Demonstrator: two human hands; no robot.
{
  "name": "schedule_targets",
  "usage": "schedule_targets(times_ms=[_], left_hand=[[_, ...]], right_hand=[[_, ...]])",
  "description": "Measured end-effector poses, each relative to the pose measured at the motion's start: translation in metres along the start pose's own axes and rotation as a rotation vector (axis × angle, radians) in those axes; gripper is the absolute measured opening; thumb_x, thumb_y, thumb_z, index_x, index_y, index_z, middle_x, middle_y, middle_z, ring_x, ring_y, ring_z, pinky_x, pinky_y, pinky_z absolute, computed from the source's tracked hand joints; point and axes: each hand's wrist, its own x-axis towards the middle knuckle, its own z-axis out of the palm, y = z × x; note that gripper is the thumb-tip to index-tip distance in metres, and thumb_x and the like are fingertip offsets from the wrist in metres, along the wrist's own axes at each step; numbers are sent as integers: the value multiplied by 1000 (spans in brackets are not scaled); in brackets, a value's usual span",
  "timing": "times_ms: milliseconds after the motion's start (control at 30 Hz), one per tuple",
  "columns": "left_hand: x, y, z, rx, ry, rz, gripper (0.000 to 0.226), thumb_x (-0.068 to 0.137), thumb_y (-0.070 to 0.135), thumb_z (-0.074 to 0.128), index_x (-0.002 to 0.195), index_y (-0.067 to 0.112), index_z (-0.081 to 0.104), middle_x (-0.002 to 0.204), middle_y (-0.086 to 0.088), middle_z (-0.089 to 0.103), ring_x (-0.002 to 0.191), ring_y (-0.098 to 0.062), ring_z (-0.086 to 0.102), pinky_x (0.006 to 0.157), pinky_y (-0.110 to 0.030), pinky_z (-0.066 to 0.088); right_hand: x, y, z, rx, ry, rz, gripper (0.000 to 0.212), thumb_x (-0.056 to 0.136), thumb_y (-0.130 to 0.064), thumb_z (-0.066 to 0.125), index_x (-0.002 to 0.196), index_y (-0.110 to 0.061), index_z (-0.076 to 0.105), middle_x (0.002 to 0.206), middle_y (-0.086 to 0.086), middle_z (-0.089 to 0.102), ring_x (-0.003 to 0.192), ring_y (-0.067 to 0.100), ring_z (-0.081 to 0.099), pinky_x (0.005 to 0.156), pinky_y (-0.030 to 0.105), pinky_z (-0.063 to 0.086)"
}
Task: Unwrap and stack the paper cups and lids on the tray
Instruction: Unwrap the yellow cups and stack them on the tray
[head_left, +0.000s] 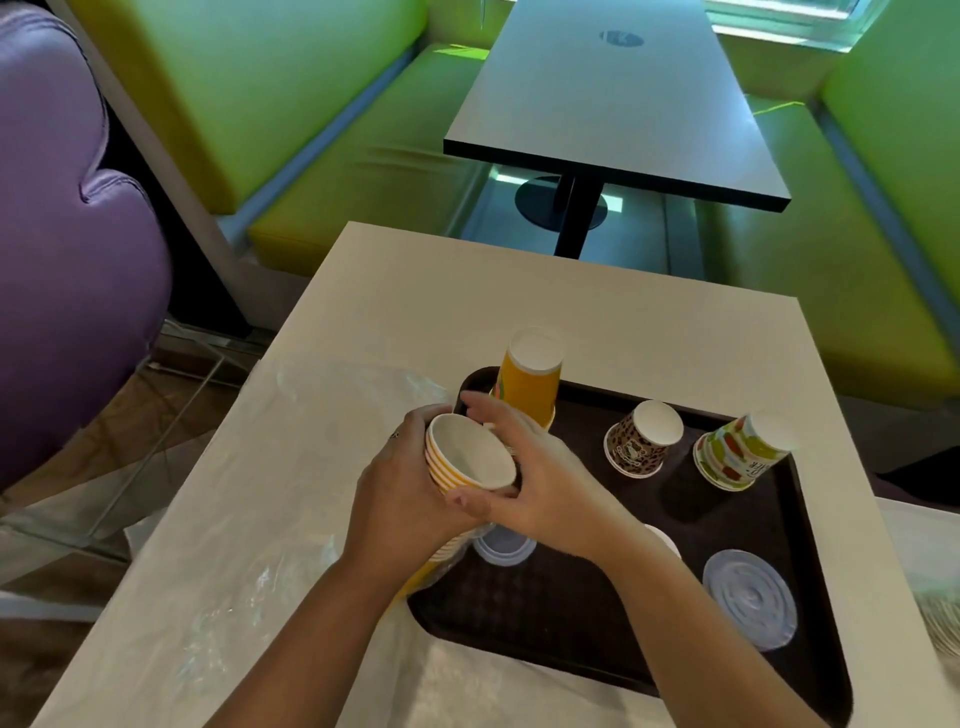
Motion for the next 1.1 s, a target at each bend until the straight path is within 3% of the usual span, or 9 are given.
schedule_targets(times_ms=[67, 167, 300, 533, 700, 800, 967, 1033, 1100], left_hand=[[-5, 0, 0, 4, 3, 11, 92, 47, 62, 74, 127, 27, 47, 114, 18, 55, 101, -2, 54, 77, -5, 37], [-10, 0, 0, 2, 0, 37, 91, 53, 53, 81, 132, 25, 45, 125, 12, 56, 109, -5, 54, 82, -9, 38], [-16, 2, 1, -21, -21, 26, 83, 55, 47, 83, 127, 26, 47, 118, 12, 59, 101, -4, 56, 74, -3, 37], [-20, 7, 4, -5, -4, 44, 85, 50, 60, 67, 126, 28, 46, 114, 14, 60, 95, -1, 55, 70, -6, 38], [-19, 2, 4, 13, 4, 55, 84, 53, 64, 70, 126, 28, 47, 116, 11, 61, 96, -1, 55, 71, -5, 35], [-19, 2, 5, 9, -1, 64, 83, 52, 66, 69, 123, 27, 49, 112, 11, 63, 96, -6, 59, 71, -8, 39], [-20, 1, 11, 49, -18, 98, 80, 53, 68, 65, 121, 27, 51, 108, 10, 64, 88, -4, 58, 69, -8, 39], [-19, 1, 11, 47, -12, 89, 82, 53, 69, 63, 122, 26, 50, 107, 10, 63, 86, -1, 54, 68, -6, 36], [-18, 3, 9, 34, -5, 77, 84, 52, 70, 62, 122, 26, 48, 106, 12, 62, 86, 1, 52, 67, -4, 35]], right_hand=[[-2, -3, 3, -25, -10, 51, 84, 66, -66, 62, 139, -36, 34, 137, -10, 46, 123, 5, 44, 101, 29, 41], [-6, -6, 5, 23, 34, 84, 82, 64, -65, 62, 136, -36, 39, 134, -11, 48, 120, 6, 46, 98, 27, 42], [-12, -9, 4, 34, 38, 103, 75, 73, -49, 70, 139, -35, 37, 136, -9, 46, 123, 8, 44, 98, 24, 37], [-19, -15, -4, 0, 81, 85, 65, 79, -40, 71, 136, -32, 41, 125, -12, 51, 119, 9, 48, 99, 30, 42], [-21, -22, -28, 1, 71, 1, 70, 78, -43, 63, 138, -51, 28, 137, -9, 43, 123, 7, 44, 98, 27, 42], [-24, -31, -51, -190, -145, -55, 77, 80, -29, 67, 137, -56, 23, 139, -7, 34, 121, 8, 41, 96, 24, 43], [-18, -62, -61, -802, -274, -162, 71, 77, -17, 68, 135, -30, 30, 132, -1, 34, 107, 17, 47, 70, 19, 41], [-17, -71, -49, -1059, -236, -220, 73, 83, -11, 63, 141, -27, 22, 138, 4, 30, 117, 24, 44, 83, 31, 46], [-17, -74, -36, -1209, -205, -247, 75, 87, -12, 60, 146, -23, 15, 143, 8, 25, 129, 30, 34, 98, 41, 39]])
